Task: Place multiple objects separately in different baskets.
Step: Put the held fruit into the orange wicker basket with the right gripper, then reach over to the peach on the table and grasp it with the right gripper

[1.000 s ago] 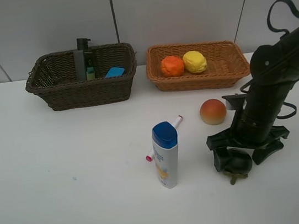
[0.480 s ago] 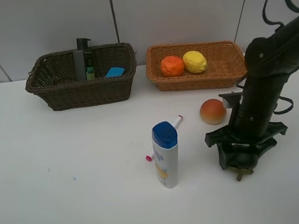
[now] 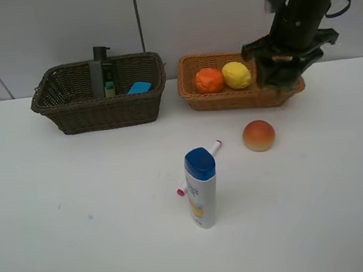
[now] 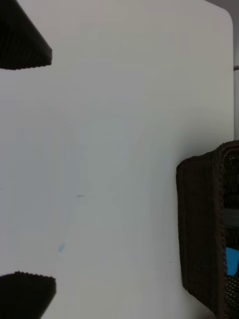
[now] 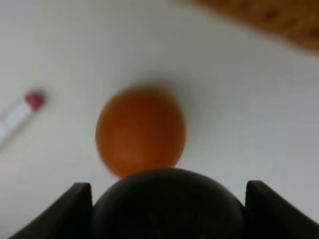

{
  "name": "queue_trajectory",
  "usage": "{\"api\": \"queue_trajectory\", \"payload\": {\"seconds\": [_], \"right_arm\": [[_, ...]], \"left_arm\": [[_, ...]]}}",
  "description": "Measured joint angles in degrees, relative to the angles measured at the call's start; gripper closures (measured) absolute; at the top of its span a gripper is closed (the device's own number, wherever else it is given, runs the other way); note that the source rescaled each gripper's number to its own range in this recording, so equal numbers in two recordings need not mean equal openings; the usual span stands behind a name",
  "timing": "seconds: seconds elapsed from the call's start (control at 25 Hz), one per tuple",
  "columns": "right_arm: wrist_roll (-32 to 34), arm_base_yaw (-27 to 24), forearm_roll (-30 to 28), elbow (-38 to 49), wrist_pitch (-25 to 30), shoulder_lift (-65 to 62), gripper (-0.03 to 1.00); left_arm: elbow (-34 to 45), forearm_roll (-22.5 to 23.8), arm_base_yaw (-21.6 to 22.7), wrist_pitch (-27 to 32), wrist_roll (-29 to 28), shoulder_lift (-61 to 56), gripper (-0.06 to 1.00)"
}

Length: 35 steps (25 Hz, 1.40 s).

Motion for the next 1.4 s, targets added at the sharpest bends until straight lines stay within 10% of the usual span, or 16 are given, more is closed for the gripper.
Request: {"api": "queue_trajectory", "payload": {"seconds": [0.6,0.76,1.08,1.4], "right_arm": [[-2.6,-8.7,-0.7,-27.9,-6.5,23.1,0.35],[-2.6,-8.3,-0.7,-27.9,-7.0,23.4,0.07],[-1.3,-6.8,0.7,-27.9,7.2,20.9,-0.03],[-1.2,-5.7,7.5,-25.4,8.6,12.6,-0.03]], "left_arm": [[0.0,0.0,0.0,0.0,0.0,0.0,-0.06],[0.0,0.0,0.0,0.0,0.0,0.0,-0.06],[0.0,0.0,0.0,0.0,0.0,0.0,-0.06],[0.0,0.0,0.0,0.0,0.0,0.0,-0.06]]}}
